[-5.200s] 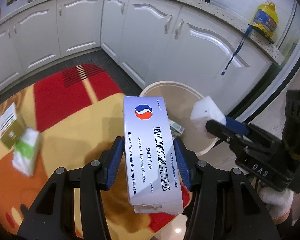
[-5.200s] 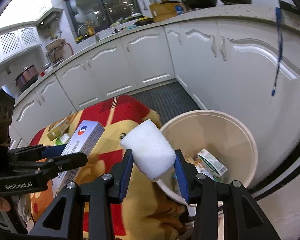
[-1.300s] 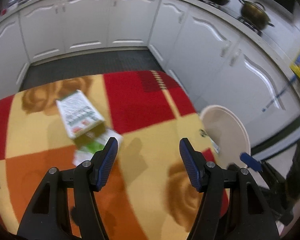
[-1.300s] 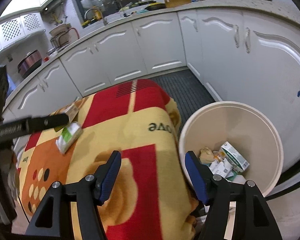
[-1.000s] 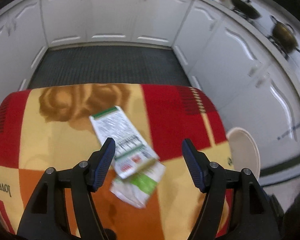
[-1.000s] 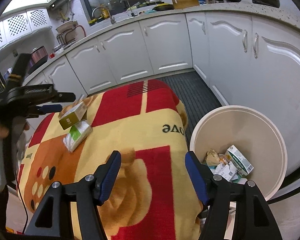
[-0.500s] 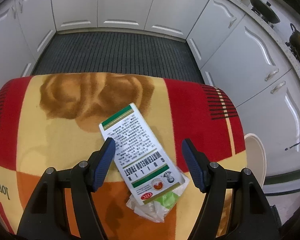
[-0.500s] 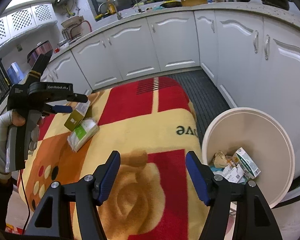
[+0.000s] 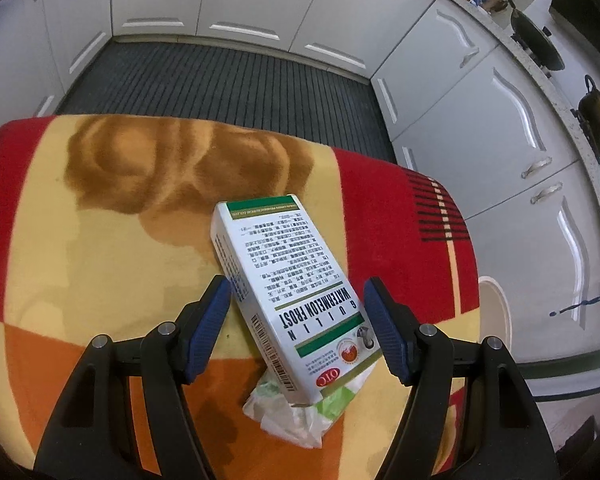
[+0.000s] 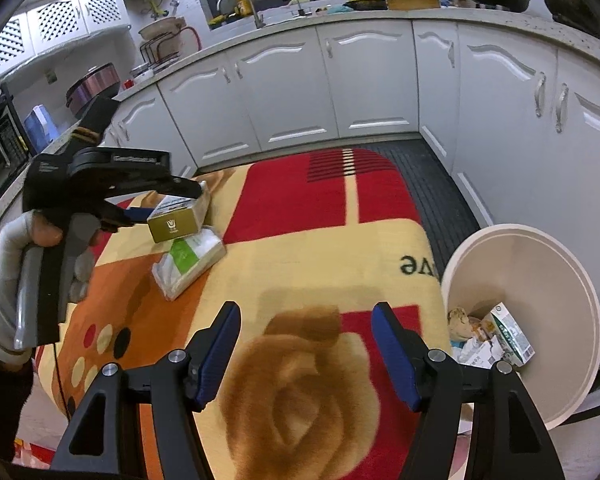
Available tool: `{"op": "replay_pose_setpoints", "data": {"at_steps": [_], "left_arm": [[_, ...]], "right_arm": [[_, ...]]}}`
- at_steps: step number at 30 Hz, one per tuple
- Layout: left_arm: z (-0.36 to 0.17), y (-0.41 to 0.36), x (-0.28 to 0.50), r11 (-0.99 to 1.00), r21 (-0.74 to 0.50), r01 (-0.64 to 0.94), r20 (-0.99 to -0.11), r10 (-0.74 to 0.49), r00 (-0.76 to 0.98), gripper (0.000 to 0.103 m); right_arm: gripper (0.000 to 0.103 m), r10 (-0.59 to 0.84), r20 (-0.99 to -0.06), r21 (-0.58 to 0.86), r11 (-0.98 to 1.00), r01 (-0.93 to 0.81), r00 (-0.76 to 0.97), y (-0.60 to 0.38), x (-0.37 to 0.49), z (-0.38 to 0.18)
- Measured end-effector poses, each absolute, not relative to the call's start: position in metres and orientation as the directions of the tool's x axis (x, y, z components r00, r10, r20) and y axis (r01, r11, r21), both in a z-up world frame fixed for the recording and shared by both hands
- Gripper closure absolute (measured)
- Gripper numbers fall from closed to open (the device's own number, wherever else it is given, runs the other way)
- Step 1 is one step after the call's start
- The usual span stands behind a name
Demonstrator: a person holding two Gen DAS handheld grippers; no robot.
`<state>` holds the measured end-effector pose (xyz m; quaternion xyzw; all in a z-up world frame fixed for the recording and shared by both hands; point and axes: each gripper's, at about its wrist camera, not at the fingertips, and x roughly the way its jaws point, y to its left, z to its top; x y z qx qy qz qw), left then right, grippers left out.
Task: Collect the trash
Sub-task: 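Grasp white Watermelon Frost box with left tool while right tool grasps green-white wrapper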
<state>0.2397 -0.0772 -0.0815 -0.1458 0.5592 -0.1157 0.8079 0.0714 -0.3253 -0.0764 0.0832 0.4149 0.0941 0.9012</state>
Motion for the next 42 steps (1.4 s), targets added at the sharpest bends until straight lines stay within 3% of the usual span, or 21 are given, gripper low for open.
{"op": "replay_pose_setpoints", "data": {"at_steps": [7,8,10,12,15,19,21,23,25,33,34,35,42], "left_arm": [[-0.078,-0.070,0.239,0.927,-0.367,0.079,-0.853,-0.369,0.369,0.041],[-0.078,-0.065,0.238,0.921,-0.379,0.083,-0.850,-0.383,0.363,0.057],[-0.076,-0.053,0.237,0.916,-0.393,0.083,-0.844,-0.395,0.362,0.076],[-0.074,-0.037,0.236,0.914,-0.398,0.078,-0.844,-0.398,0.359,0.086],[-0.075,-0.023,0.230,0.916,-0.392,0.084,-0.851,-0.396,0.345,0.086],[-0.077,-0.009,0.224,0.876,-0.478,0.070,-0.820,-0.473,0.323,0.081],[-0.075,-0.008,0.223,0.854,-0.516,0.061,-0.798,-0.506,0.327,0.063],[-0.071,-0.009,0.225,0.831,-0.554,0.057,-0.772,-0.538,0.338,0.037],[-0.069,-0.013,0.229,0.821,-0.568,0.055,-0.761,-0.550,0.346,0.033],[-0.090,-0.053,0.247,0.886,-0.460,0.053,-0.841,-0.454,0.296,0.033],[-0.093,-0.055,0.248,0.890,-0.452,0.058,-0.845,-0.448,0.291,0.035],[-0.095,-0.055,0.248,0.898,-0.436,0.064,-0.851,-0.434,0.295,0.050],[-0.086,-0.012,0.235,0.917,-0.384,0.105,-0.859,-0.397,0.324,0.051]], "right_arm": [[0.038,0.294,-0.744,0.256,0.955,-0.150,0.601,-0.296,0.088,-0.083],[0.038,0.300,-0.746,0.259,0.953,-0.156,0.595,-0.293,0.090,-0.085],[0.038,0.315,-0.750,0.266,0.949,-0.170,0.582,-0.284,0.096,-0.089],[0.038,0.335,-0.752,0.284,0.942,-0.181,0.567,-0.276,0.101,-0.091],[0.038,0.364,-0.752,0.307,0.931,-0.196,0.550,-0.262,0.109,-0.095],[0.037,0.383,-0.756,0.321,0.924,-0.209,0.531,-0.248,0.117,-0.100],[0.038,0.377,-0.761,0.313,0.926,-0.210,0.528,-0.245,0.117,-0.102],[0.037,0.372,-0.763,0.309,0.928,-0.208,0.529,-0.246,0.116,-0.102],[0.038,0.368,-0.762,0.308,0.930,-0.202,0.533,-0.248,0.114,-0.101],[0.037,0.358,-0.759,0.316,0.933,-0.173,0.544,-0.258,0.116,-0.100],[0.037,0.356,-0.761,0.315,0.934,-0.171,0.543,-0.258,0.117,-0.100],[0.037,0.356,-0.762,0.316,0.933,-0.170,0.541,-0.257,0.118,-0.101],[0.036,0.378,-0.763,0.332,0.925,-0.184,0.524,-0.240,0.135,-0.101]]}}
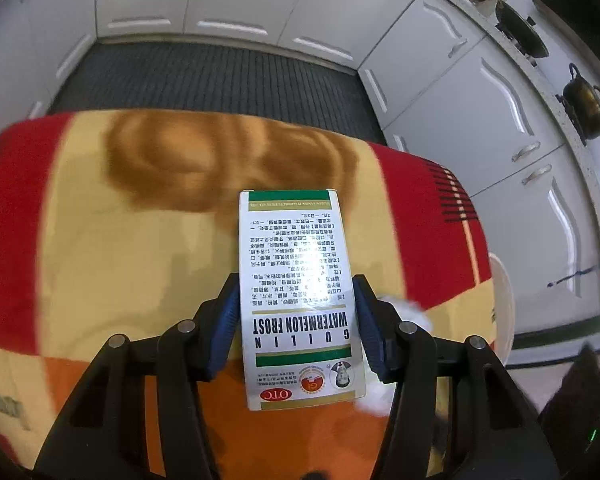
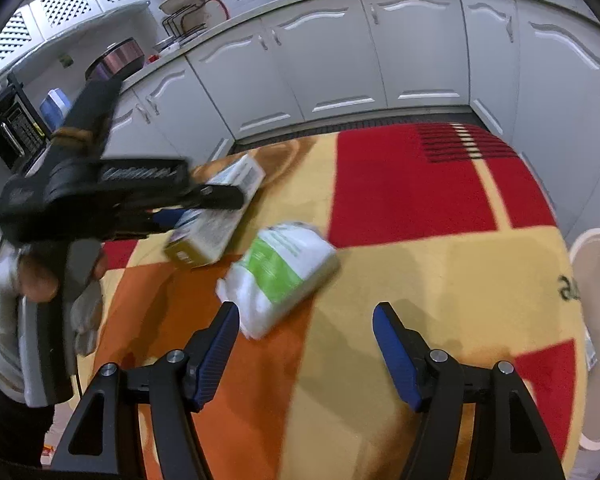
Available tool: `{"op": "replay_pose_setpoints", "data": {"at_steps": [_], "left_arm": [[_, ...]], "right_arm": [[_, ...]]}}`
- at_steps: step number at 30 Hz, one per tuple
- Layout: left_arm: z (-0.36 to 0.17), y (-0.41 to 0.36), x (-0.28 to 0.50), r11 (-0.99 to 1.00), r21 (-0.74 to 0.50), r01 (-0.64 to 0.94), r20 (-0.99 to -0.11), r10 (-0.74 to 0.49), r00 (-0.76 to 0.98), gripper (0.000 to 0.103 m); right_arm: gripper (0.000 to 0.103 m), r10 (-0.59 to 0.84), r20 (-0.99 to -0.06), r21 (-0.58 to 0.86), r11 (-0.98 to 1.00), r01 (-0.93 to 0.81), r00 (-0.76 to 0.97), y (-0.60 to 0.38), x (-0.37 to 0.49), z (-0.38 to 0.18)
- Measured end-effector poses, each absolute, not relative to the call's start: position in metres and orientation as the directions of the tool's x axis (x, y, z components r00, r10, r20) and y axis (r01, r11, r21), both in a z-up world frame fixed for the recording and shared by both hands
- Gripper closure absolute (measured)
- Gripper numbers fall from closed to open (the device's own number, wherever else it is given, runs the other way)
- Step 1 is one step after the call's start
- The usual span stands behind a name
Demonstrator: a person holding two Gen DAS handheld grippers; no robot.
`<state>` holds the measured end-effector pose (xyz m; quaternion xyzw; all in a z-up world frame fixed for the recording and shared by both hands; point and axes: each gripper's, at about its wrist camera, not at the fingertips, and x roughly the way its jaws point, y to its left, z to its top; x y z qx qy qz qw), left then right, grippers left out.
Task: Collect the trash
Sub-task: 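Grasp white Watermelon Frost box with left tool while right tool grasps green-white wrapper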
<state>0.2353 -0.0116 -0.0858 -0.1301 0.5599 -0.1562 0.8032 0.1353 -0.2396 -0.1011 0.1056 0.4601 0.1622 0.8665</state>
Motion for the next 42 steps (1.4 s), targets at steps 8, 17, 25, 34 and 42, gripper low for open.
{"op": "replay_pose_setpoints", "data": {"at_steps": [8,17,25,34,42], "left_arm": [[-0.089,0.043,0.195,0.934,-0.348,0.086,-0.869,-0.356,0.343,0.051],[-0.095,0.055,0.177,0.930,-0.362,0.066,-0.860,-0.360,0.361,0.051],[-0.104,0.040,0.168,0.946,-0.314,0.079,-0.870,-0.320,0.375,0.051],[-0.083,0.020,0.151,0.946,-0.294,0.133,-0.845,-0.323,0.427,0.052],[-0.068,-0.020,0.139,0.943,-0.267,0.197,-0.816,-0.330,0.475,0.052]], "right_arm": [[0.036,0.384,-0.788,0.342,0.923,-0.177,0.481,-0.204,0.170,-0.113],[0.036,0.329,-0.802,0.257,0.943,-0.209,0.498,-0.179,0.188,-0.113],[0.057,0.237,-0.810,0.104,0.958,-0.266,0.537,-0.169,0.173,-0.116],[0.064,0.318,-0.737,0.176,0.942,-0.285,0.596,-0.203,0.131,-0.083],[0.064,0.303,-0.713,0.202,0.952,-0.228,0.633,-0.239,0.108,-0.073]]}}
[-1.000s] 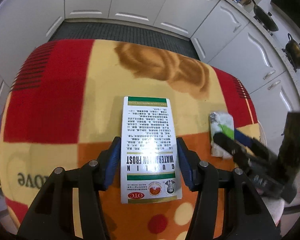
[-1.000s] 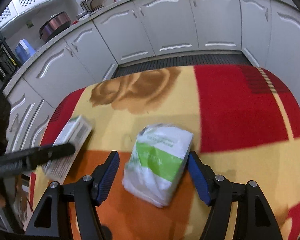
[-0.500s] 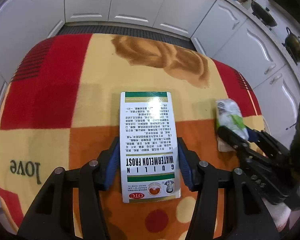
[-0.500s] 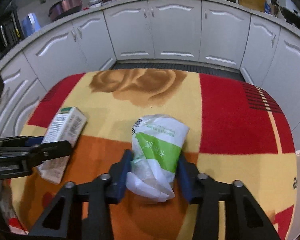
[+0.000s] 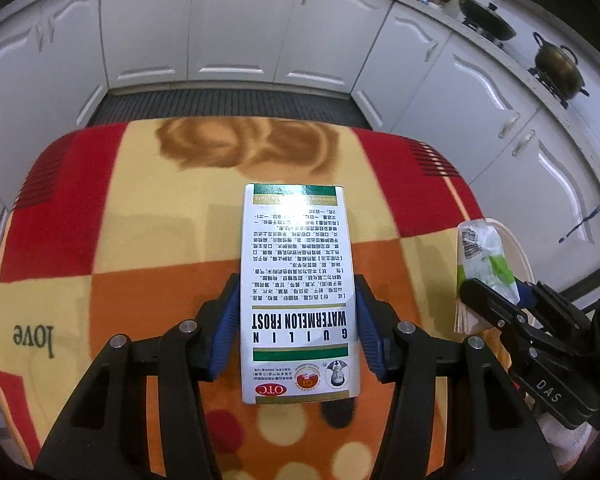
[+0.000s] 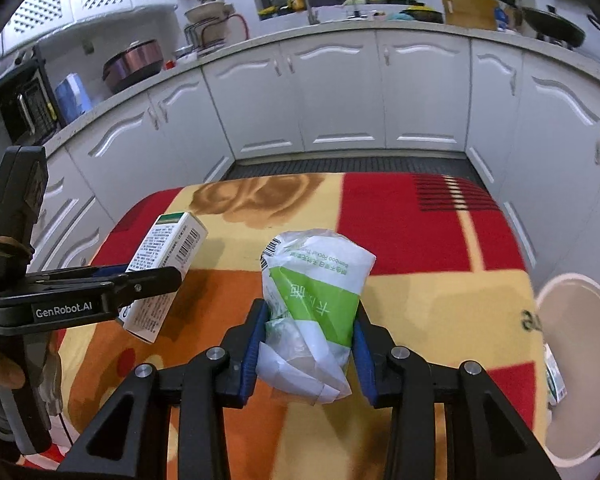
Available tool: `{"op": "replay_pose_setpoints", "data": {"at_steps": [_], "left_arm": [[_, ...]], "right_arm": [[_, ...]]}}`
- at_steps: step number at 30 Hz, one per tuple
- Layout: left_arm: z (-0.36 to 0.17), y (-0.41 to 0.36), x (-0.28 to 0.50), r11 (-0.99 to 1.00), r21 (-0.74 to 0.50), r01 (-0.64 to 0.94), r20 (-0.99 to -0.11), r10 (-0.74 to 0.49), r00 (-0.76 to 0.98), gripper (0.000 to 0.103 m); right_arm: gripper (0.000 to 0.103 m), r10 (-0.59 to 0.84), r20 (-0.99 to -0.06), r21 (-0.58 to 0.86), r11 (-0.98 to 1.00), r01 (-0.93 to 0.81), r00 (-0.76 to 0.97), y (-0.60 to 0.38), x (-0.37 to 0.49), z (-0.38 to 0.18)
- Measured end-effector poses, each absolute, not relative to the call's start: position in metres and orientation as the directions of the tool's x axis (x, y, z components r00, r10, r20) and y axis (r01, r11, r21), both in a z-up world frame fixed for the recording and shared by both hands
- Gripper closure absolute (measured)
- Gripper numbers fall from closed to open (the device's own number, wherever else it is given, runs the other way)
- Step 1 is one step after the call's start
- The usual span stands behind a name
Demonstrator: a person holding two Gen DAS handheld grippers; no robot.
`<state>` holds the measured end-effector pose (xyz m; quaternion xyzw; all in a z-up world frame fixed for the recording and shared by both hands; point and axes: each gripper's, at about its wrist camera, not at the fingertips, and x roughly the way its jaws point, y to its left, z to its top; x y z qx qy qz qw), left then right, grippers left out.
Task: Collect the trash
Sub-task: 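Grasp white Watermelon Frost box with left tool while right tool grasps green-white wrapper, then carry the box and wrapper over the beige bucket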
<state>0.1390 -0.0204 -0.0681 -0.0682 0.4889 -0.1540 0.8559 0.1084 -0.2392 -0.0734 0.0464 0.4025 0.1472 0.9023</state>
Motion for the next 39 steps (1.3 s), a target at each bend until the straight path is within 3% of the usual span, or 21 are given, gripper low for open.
{"op": "replay_pose_setpoints", "data": {"at_steps": [18,39], "left_arm": [[-0.051,-0.111,0.113,0.917,-0.231,0.326,-0.791,-0.372,0.486,0.052],[-0.060,-0.277,0.117,0.796,-0.330,0.508,-0.792,-0.526,0.310,0.052]], "right_arm": [[0.064,0.241,-0.681,0.236,0.966,-0.104,0.691,-0.319,0.062,-0.065],[0.064,0.026,-0.714,0.252,0.942,0.222,0.700,-0.469,0.014,-0.083]]}}
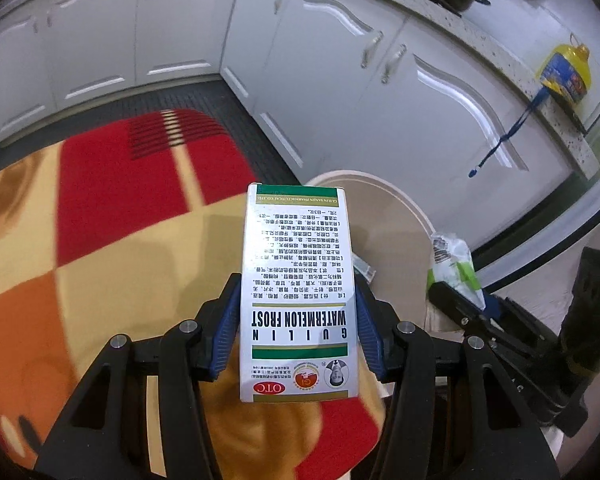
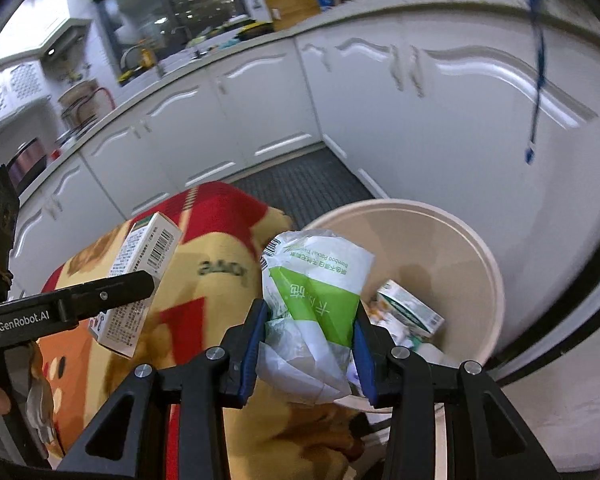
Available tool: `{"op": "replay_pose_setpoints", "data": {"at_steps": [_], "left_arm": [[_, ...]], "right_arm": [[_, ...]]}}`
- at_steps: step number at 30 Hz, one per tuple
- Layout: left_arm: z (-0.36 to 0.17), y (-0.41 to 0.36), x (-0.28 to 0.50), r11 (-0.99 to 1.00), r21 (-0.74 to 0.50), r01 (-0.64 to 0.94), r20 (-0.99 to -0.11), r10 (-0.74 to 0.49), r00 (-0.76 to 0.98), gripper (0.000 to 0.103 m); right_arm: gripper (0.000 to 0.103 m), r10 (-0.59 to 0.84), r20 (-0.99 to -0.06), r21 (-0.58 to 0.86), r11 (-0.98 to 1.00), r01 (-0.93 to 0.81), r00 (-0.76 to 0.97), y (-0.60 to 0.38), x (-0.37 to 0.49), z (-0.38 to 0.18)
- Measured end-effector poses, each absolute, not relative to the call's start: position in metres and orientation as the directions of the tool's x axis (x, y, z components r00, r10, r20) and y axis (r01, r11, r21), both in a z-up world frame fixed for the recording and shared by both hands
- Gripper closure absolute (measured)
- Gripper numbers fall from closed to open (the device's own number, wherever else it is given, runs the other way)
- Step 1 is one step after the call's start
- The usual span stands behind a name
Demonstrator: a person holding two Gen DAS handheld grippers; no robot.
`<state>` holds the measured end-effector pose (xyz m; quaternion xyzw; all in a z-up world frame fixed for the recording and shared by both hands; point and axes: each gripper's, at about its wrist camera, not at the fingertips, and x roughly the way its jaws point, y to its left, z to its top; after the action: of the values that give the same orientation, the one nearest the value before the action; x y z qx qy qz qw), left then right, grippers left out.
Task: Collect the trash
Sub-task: 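Carry the box and wrapper over the beige bucket, then release box from left tool while right tool drops wrapper into bucket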
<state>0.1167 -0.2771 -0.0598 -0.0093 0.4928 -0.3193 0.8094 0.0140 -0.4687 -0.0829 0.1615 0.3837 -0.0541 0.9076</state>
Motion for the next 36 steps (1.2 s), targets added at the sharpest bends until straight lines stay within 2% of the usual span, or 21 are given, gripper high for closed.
{"op": "replay_pose_setpoints", "data": {"at_steps": [17,21,24,31,36], "left_arm": [[-0.094,-0.348,0.135,0.754,-0.388,0.530,-0.801,-0.560,0.211,0.051],[-0.100,-0.349,0.137,0.757,-0.393,0.522,-0.802,-0.560,0.208,0.048],[-0.099,-0.346,0.136,0.765,-0.376,0.523,-0.800,-0.553,0.233,0.043],[-0.086,-0.334,0.126,0.794,-0.299,0.530,-0.792,-0.516,0.326,0.043],[-0.072,-0.318,0.116,0.809,-0.267,0.523,-0.763,-0.509,0.398,0.043]], "right_arm": [[0.064,-0.002,-0.764,0.271,0.906,0.324,0.645,-0.518,0.017,-0.118],[0.050,-0.001,-0.772,0.275,0.901,0.335,0.636,-0.524,0.022,-0.125],[0.050,0.002,-0.779,0.278,0.897,0.343,0.626,-0.527,0.020,-0.130],[0.048,0.013,-0.773,0.293,0.894,0.340,0.635,-0.522,0.013,-0.131],[0.038,-0.014,-0.745,0.282,0.900,0.334,0.666,-0.511,0.005,-0.120]]}}
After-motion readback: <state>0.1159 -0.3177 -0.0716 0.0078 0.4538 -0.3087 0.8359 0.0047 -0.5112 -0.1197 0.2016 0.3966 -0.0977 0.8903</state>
